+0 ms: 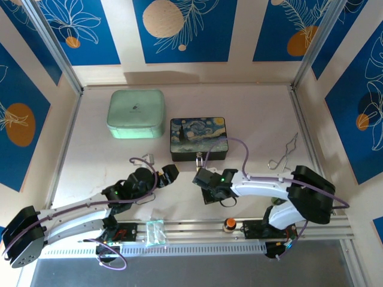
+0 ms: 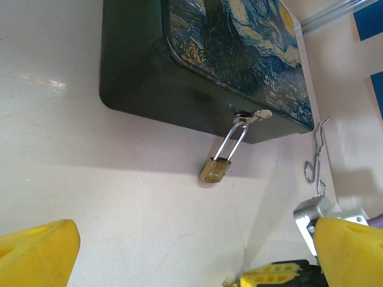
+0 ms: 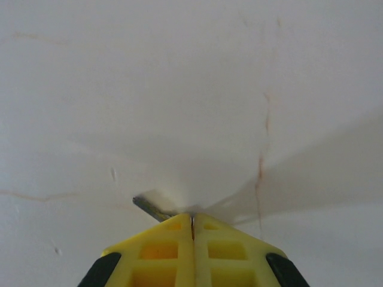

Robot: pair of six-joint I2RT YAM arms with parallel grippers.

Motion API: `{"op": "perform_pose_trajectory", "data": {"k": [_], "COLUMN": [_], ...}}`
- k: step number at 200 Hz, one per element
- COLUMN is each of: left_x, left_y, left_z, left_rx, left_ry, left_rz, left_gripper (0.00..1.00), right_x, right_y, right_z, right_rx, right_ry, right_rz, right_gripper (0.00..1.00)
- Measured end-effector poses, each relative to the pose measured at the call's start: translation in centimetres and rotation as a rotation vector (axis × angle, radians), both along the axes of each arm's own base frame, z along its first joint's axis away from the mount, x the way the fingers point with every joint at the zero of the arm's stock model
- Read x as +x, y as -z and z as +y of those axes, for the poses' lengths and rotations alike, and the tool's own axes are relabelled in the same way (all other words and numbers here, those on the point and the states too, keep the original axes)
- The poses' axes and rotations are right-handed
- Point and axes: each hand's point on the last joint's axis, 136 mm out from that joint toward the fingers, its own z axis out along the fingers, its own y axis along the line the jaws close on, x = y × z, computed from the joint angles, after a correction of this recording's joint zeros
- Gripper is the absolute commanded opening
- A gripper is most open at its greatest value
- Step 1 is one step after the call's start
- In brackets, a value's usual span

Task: Unlock the padlock with the key

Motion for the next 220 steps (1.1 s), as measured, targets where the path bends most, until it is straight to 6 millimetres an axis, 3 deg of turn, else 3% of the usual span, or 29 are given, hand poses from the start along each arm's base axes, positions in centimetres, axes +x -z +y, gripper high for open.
{"op": "perform_pose_trajectory", "data": {"k": [45,81,128,151,167,200,220], "left_x": [0.0,0.0,-0.4,-0.4,-0.4,-1.0,-1.1], "left_y": [0.0,0.5,2.1,1.3,1.1,0.9,0.6], "left_z": [0.0,-0.6,-2.3,-3.3,-4.0,-4.7,-4.8], "left_rx": [0.000,-0.003,-0.040,-0.140,-0.208,-0.311,-0.369], "left_ry": [0.000,0.015,0.053,0.031,0.011,-0.034,-0.071], "left_rz": [0.000,0.013,0.095,0.133,0.172,0.266,0.316], "left_gripper": [1.00,0.96,0.92,0.91,0.84,0.84,0.84], "right_x": [-0.4,0.5,1.8,2.3,2.8,4.0,4.4], "right_y": [-1.1,-3.0,-4.1,-4.9,-6.1,-9.5,-10.5], "right_z": [-0.8,0.4,1.4,2.4,3.5,6.3,7.3], "right_rx": [0.081,0.177,0.214,0.236,0.261,0.339,0.365], "right_ry": [0.025,0.020,0.017,0.001,-0.017,-0.051,-0.061], "right_rz": [-0.012,-0.084,-0.175,-0.246,-0.307,-0.452,-0.512], "right_gripper": [0.03,0.02,0.01,0.00,0.00,0.00,0.00]}}
